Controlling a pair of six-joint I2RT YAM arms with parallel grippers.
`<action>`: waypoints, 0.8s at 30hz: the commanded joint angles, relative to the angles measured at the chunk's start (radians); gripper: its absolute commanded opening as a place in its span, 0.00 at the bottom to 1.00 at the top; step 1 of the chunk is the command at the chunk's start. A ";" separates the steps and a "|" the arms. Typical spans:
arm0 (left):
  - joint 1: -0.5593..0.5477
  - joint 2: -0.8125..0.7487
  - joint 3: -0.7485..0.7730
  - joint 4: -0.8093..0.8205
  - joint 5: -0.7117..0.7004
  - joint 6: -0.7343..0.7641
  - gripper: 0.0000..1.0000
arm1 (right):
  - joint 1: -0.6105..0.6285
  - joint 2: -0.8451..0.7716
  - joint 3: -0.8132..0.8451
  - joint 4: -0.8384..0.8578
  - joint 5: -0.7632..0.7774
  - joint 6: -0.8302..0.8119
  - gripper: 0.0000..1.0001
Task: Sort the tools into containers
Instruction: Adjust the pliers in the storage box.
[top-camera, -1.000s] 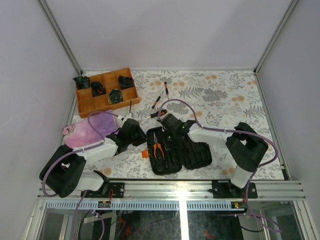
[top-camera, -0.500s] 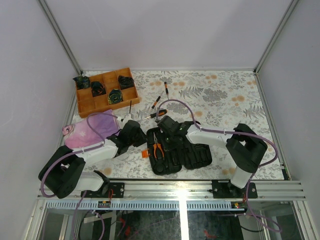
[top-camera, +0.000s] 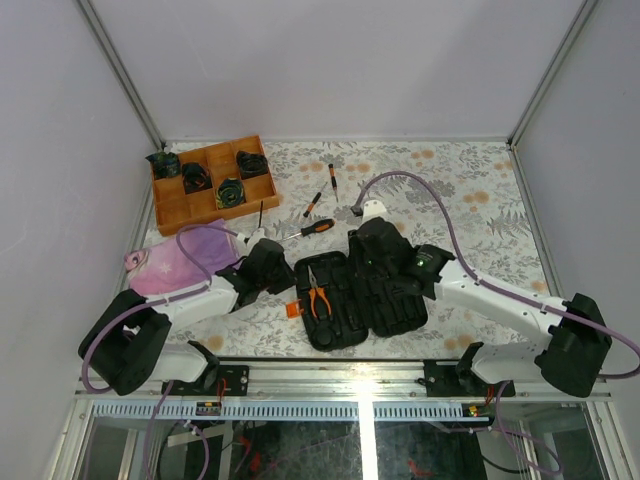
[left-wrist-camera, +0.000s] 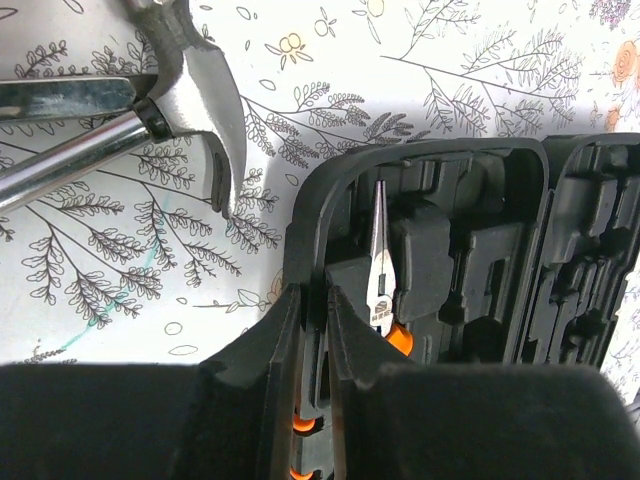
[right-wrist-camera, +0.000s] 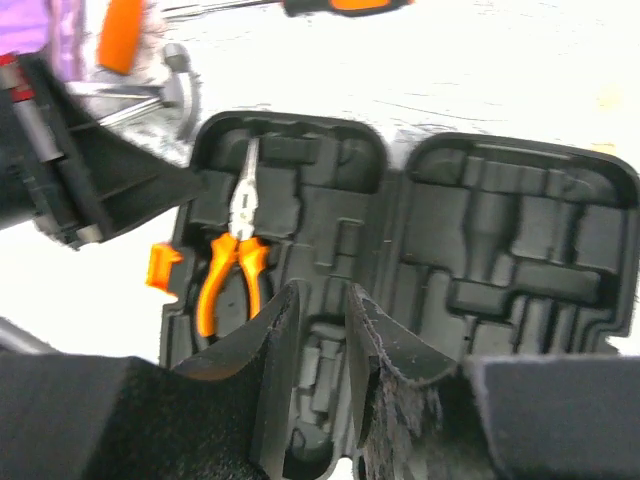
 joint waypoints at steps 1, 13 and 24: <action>-0.009 -0.009 0.038 -0.072 -0.011 -0.015 0.11 | -0.078 -0.019 -0.053 -0.003 0.017 -0.007 0.33; 0.042 -0.196 0.177 -0.310 -0.130 0.100 0.37 | -0.168 0.142 0.150 0.005 -0.168 -0.267 0.54; 0.046 -0.349 0.219 -0.510 -0.198 0.148 0.55 | -0.228 0.535 0.549 -0.082 -0.395 -0.654 0.62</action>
